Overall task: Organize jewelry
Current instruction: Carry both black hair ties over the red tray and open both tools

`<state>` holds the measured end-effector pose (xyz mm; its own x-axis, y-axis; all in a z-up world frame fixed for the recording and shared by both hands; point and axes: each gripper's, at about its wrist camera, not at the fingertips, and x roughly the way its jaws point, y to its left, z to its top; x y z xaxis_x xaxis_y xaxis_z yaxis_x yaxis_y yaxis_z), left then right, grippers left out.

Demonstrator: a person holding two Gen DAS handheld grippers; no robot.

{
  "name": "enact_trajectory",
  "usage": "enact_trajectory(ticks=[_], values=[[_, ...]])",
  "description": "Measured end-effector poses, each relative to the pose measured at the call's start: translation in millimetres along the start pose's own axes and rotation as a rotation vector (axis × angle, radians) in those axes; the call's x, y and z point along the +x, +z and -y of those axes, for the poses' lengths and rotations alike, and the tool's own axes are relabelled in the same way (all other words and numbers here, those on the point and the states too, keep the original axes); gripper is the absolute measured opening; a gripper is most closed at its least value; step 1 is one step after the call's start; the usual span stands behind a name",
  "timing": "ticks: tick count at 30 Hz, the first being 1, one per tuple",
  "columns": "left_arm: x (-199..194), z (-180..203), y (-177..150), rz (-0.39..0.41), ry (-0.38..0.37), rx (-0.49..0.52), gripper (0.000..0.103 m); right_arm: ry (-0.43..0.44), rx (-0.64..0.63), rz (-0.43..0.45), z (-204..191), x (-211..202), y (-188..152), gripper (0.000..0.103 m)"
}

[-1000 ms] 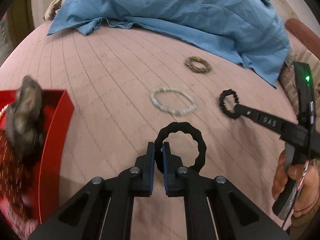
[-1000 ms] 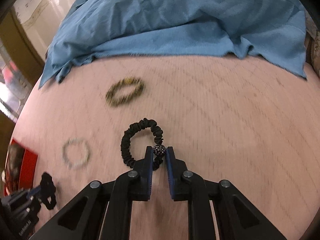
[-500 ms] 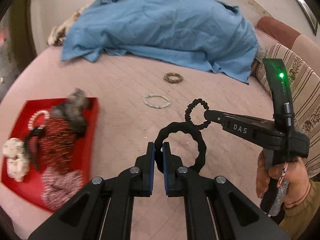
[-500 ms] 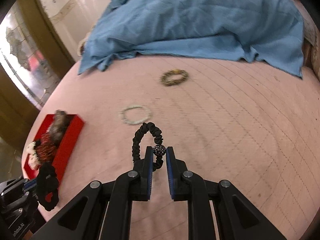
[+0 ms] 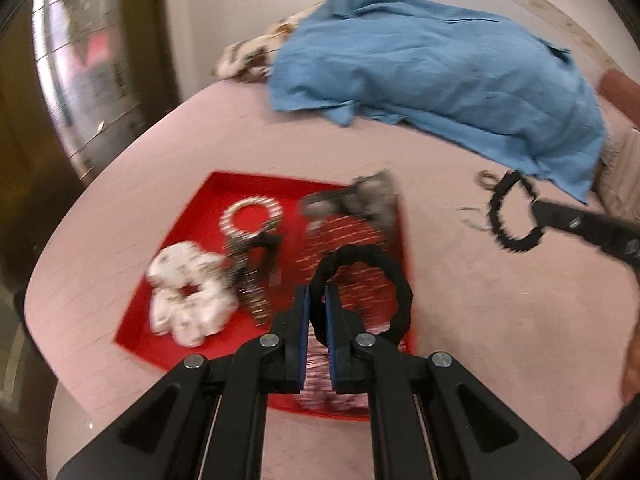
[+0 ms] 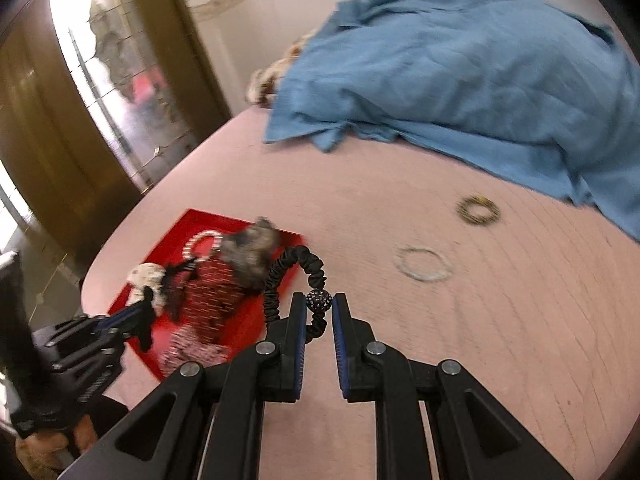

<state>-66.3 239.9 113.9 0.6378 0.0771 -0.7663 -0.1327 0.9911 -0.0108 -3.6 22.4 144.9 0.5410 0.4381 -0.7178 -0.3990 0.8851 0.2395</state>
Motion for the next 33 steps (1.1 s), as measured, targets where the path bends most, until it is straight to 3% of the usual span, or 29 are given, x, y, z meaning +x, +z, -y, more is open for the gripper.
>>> enact_trajectory(ticks=[6, 17, 24, 33], values=[[21, -41, -11, -0.055, 0.014, -0.105, 0.007, 0.033, -0.086, -0.032, -46, 25, 15, 0.014], [49, -55, -20, -0.120, -0.011, -0.151, 0.007, 0.096, -0.145, -0.107, -110, 104, 45, 0.014], [61, -59, -22, -0.145, 0.013, -0.148, 0.008, 0.047, -0.135, -0.175, -113, 155, 52, 0.014], [64, -60, -23, -0.149, 0.030, -0.150, 0.008, 0.017, -0.115, -0.221, -101, 175, 49, 0.014]])
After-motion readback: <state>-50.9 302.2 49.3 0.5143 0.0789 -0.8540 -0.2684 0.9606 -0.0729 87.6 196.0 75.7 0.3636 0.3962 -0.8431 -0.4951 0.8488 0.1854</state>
